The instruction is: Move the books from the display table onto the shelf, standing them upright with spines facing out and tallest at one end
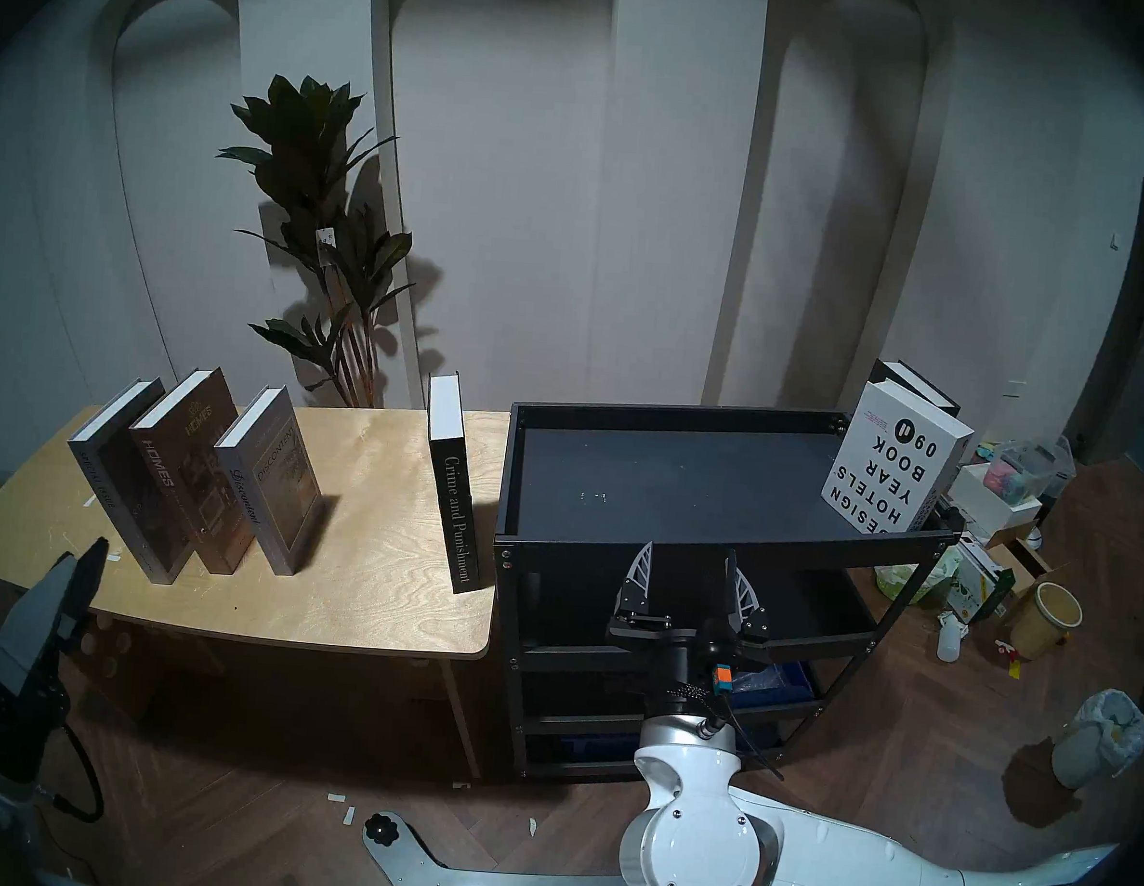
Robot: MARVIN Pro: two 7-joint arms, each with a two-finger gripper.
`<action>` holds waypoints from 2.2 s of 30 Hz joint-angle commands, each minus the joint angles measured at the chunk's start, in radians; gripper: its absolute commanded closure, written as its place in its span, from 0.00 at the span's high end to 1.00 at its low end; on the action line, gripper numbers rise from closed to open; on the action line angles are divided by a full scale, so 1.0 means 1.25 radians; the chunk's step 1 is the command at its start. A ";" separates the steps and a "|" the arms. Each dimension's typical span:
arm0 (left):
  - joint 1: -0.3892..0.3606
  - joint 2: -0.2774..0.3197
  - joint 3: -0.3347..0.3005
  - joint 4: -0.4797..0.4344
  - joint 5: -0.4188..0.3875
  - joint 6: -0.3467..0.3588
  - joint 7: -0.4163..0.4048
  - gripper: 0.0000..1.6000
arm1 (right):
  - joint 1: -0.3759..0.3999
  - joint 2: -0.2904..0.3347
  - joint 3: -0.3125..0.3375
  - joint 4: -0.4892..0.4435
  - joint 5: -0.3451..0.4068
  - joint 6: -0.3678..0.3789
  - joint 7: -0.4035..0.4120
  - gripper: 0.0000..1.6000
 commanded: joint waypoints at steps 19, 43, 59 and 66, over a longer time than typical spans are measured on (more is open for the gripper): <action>-0.175 0.102 -0.017 -0.031 0.195 -0.110 0.367 1.00 | 0.077 -0.022 0.027 0.095 0.075 -0.078 0.092 1.00; -0.401 0.328 0.094 0.201 0.627 -0.199 0.662 1.00 | 0.086 -0.019 0.024 0.106 0.098 -0.114 0.131 1.00; -0.521 0.370 0.229 0.217 0.587 -0.146 0.762 1.00 | 0.086 -0.017 0.024 0.108 0.102 -0.124 0.141 1.00; -0.591 0.376 0.299 0.244 0.623 -0.124 0.835 1.00 | 0.086 -0.017 0.025 0.108 0.103 -0.125 0.142 1.00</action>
